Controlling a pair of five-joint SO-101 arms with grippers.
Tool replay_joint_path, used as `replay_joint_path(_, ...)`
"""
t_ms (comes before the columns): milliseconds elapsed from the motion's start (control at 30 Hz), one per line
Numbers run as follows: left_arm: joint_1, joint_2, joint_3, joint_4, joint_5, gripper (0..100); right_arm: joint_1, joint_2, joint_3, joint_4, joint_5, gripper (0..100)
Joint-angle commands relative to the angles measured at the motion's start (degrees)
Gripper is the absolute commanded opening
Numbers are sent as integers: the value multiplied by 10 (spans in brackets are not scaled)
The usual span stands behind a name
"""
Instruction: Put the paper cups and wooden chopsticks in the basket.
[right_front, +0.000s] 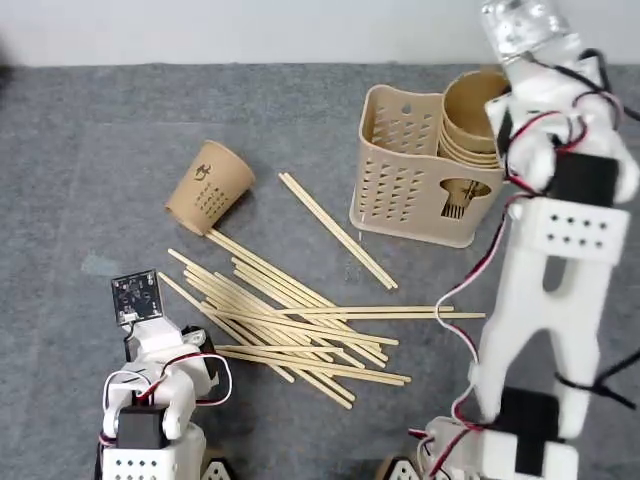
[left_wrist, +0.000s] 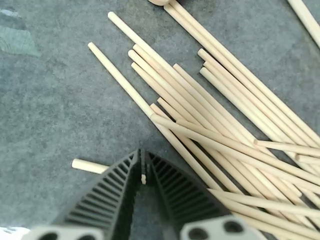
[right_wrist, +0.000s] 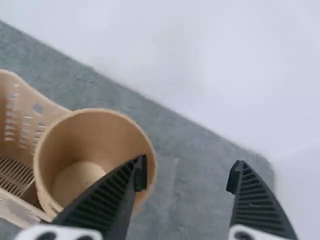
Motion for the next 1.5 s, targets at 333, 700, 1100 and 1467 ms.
replay_joint_path(333, 0, 1, -4, 3, 4, 14, -134, -21, -39, 4, -56, 274)
replay_joint_path(700, 0, 1, -4, 3, 4, 14, -299, 54, -39, 38, -176, 274)
replay_joint_path(1100, 0, 1, -4, 3, 4, 14, -343, 298, -40, -147, -253, 274)
replay_joint_path(1467, 0, 1, -4, 3, 4, 14, -351, 492, -69, -377, -249, 273)
